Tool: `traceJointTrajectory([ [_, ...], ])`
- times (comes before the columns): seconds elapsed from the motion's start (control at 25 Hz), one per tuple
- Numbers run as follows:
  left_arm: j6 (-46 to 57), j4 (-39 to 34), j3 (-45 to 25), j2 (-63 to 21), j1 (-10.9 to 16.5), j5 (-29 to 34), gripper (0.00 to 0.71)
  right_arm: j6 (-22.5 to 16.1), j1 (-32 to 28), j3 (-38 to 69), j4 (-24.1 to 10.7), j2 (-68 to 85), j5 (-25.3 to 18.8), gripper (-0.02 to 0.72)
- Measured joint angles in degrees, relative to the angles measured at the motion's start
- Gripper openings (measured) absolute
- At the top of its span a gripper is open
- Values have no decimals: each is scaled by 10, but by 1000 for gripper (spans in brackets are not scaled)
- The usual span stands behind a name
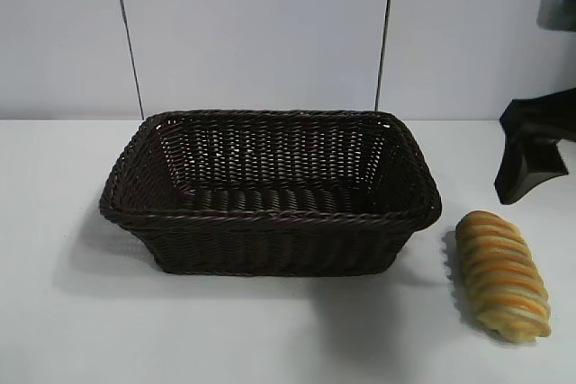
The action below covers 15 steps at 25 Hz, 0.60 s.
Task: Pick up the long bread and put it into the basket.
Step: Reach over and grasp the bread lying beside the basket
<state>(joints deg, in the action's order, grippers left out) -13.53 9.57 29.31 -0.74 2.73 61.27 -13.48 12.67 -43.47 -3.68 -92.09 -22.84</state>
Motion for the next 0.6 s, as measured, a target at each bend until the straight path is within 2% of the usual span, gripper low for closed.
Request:
traceJointTrajectory([
  [0.16,0,0,0,0,-16,0,694,0,0,0,1,-41,32,631],
  [0.36,0,0,0,0,-17,0,694,0,0,0,3,-78,48,493],
  [0.44,0,0,0,0,-17,0,694,-1,0,-1,3,-84,50,410],
  [0.6,0,0,0,0,-17,0,694,-16,0,-7,3,-87,41,148],
])
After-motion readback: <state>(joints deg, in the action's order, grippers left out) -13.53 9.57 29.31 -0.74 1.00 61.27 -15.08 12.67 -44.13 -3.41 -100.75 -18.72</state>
